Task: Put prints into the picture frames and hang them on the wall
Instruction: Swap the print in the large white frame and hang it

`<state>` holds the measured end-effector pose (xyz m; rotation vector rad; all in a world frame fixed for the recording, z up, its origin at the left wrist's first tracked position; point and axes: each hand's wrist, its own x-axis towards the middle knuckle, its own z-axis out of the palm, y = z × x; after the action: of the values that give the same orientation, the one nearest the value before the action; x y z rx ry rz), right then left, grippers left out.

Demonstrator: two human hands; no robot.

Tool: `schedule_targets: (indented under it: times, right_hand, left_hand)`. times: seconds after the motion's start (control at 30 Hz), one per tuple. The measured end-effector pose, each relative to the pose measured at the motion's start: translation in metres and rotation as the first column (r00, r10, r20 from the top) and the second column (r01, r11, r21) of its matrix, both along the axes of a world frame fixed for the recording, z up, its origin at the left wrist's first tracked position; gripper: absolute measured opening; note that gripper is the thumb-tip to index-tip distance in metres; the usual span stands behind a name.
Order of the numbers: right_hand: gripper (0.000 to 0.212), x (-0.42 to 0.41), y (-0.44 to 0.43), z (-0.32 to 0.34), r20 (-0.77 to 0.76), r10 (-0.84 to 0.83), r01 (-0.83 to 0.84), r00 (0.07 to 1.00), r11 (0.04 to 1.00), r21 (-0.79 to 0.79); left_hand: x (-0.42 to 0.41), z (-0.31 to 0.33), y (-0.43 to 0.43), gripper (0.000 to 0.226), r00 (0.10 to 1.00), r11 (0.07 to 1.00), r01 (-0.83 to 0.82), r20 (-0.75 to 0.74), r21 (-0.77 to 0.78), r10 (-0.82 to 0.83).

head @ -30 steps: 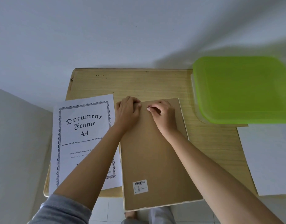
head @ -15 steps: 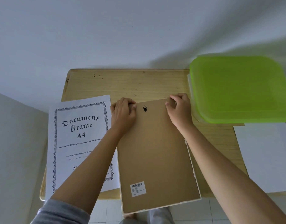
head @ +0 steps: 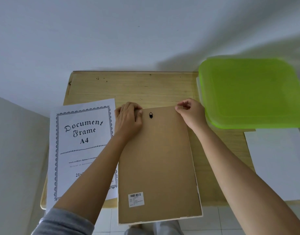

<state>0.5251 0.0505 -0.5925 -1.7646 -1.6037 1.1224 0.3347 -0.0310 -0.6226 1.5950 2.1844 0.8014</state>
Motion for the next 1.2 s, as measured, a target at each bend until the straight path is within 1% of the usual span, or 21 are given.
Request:
schedule_targets:
  times: [0.13, 0.2, 0.3, 0.37, 0.43, 0.53, 0.6, 0.63, 0.7, 0.77, 0.9, 1.0, 1.1, 1.2]
  right_hand:
    - [0.021, -0.002, -0.001, 0.004, -0.012, 0.038, -0.039, 0.999, 0.998, -0.05]
    - [0.023, -0.004, -0.004, 0.003, -0.021, 0.034, -0.035, 0.999, 0.998, -0.05]
    - [0.022, -0.006, -0.008, 0.002, -0.071, -0.018, 0.016, 0.997, 0.999, -0.034]
    - [0.022, -0.008, -0.01, 0.001, -0.097, -0.052, 0.05, 0.994, 0.999, -0.021]
    - [0.025, -0.009, -0.012, -0.001, -0.134, -0.104, 0.101, 0.986, 0.994, -0.03]
    - [0.034, -0.01, -0.014, -0.001, -0.171, -0.196, 0.19, 0.966, 0.98, -0.052]
    - [0.037, -0.01, -0.017, 0.0, -0.188, -0.238, 0.23, 0.953, 0.971, -0.063]
    - [0.036, -0.01, -0.019, 0.001, -0.198, -0.245, 0.236, 0.949, 0.969, -0.072]
    - [0.03, -0.008, -0.024, 0.003, -0.258, -0.233, 0.214, 0.938, 0.972, -0.1]
    - [0.032, -0.003, -0.03, 0.008, -0.338, -0.192, 0.148, 0.921, 0.977, -0.152]
    - [0.066, 0.011, -0.046, 0.019, -0.352, -0.022, -0.064, 0.936, 0.971, -0.23]
    - [0.077, 0.022, -0.06, 0.023, -0.391, 0.021, -0.135, 0.92, 0.955, -0.265]
    - [0.078, 0.028, -0.074, 0.018, -0.343, 0.018, -0.118, 0.939, 0.954, -0.275]
    - [0.071, 0.024, -0.083, 0.011, -0.336, -0.084, -0.005, 0.938, 0.967, -0.257]
  left_hand:
    - [-0.001, 0.001, 0.001, 0.009, 1.0, 1.0, 0.001, 0.002, -0.002, -0.001]
    - [-0.002, 0.002, 0.001, 0.011, 1.0, 1.0, 0.018, 0.008, -0.005, -0.018]
    - [-0.006, 0.005, -0.001, 0.028, 1.0, 0.999, 0.027, 0.014, -0.039, -0.027]
    - [-0.008, 0.008, -0.008, 0.041, 0.999, 0.999, -0.023, 0.022, -0.049, 0.024]
    - [-0.009, 0.01, -0.025, 0.047, 0.988, 0.991, -0.129, 0.081, -0.033, 0.131]
    - [0.0, 0.007, -0.06, 0.049, 0.952, 0.967, -0.251, 0.169, -0.053, 0.256]
    - [0.007, 0.002, -0.075, 0.049, 0.943, 0.959, -0.27, 0.179, -0.08, 0.28]
    - [0.009, 0.0, -0.078, 0.048, 0.941, 0.957, -0.276, 0.181, -0.086, 0.288]
    - [0.008, -0.002, -0.076, 0.047, 0.937, 0.954, -0.288, 0.183, -0.08, 0.298]
    - [0.008, -0.002, -0.074, 0.047, 0.935, 0.952, -0.298, 0.179, -0.07, 0.306]
    - [0.008, -0.003, -0.073, 0.047, 0.931, 0.947, -0.316, 0.173, -0.062, 0.322]
    - [0.008, -0.005, -0.072, 0.047, 0.928, 0.942, -0.329, 0.161, -0.06, 0.335]
    - [0.007, -0.005, -0.072, 0.047, 0.927, 0.941, -0.331, 0.164, -0.069, 0.338]
    - [0.007, -0.001, -0.073, 0.048, 0.935, 0.949, -0.303, 0.168, -0.084, 0.314]
